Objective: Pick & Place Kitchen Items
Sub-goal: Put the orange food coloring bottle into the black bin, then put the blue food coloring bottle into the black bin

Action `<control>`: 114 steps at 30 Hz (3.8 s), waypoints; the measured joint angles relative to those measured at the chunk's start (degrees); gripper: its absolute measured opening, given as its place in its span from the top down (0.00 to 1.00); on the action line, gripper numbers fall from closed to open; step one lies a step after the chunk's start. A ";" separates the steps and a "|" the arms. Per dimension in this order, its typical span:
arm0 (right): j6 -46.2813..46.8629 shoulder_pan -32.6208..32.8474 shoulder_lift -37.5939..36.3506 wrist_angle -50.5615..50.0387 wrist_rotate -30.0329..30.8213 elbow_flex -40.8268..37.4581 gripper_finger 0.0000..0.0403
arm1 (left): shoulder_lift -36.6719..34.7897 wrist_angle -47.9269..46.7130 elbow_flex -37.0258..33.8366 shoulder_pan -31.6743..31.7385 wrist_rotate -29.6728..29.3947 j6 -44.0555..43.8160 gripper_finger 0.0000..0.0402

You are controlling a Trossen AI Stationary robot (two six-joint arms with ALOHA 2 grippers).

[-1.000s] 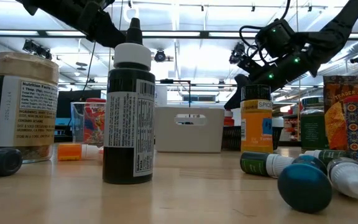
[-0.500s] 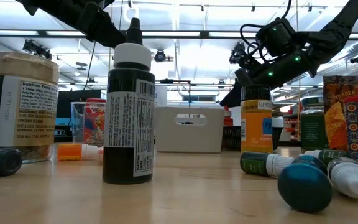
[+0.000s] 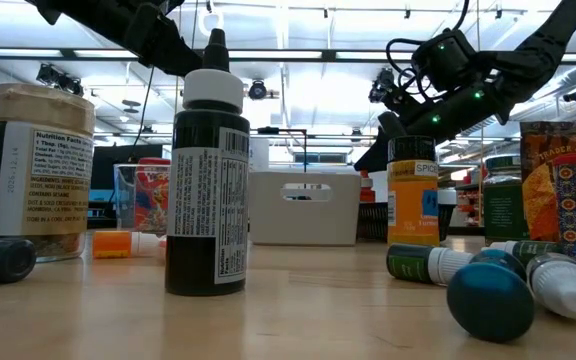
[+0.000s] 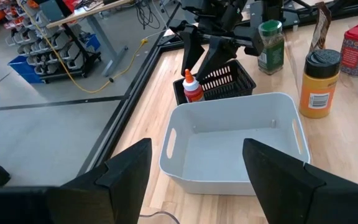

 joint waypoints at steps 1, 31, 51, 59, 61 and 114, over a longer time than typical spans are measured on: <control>-0.02 0.00 0.00 0.00 0.00 0.00 0.58 | 0.00 0.00 0.00 0.00 0.00 0.00 0.35; -7.37 0.09 -7.43 1.92 -6.29 2.69 0.37 | 0.00 0.00 0.00 -0.02 0.02 0.00 0.35; -14.44 0.57 -10.21 3.48 -8.98 6.43 0.40 | -0.02 2.94 4.79 -0.24 -3.44 -3.72 0.35; -17.20 0.57 -10.21 3.98 -8.96 6.45 0.40 | 5.84 -16.28 21.99 -5.80 1.95 -6.29 0.35; -17.22 0.57 -10.21 4.16 -8.98 6.46 0.40 | 7.73 -23.45 26.97 -7.62 1.35 -6.31 0.35; -15.28 0.90 -9.88 3.18 -13.33 6.47 0.40 | 26.51 -64.54 19.10 -45.84 28.60 -100.19 0.35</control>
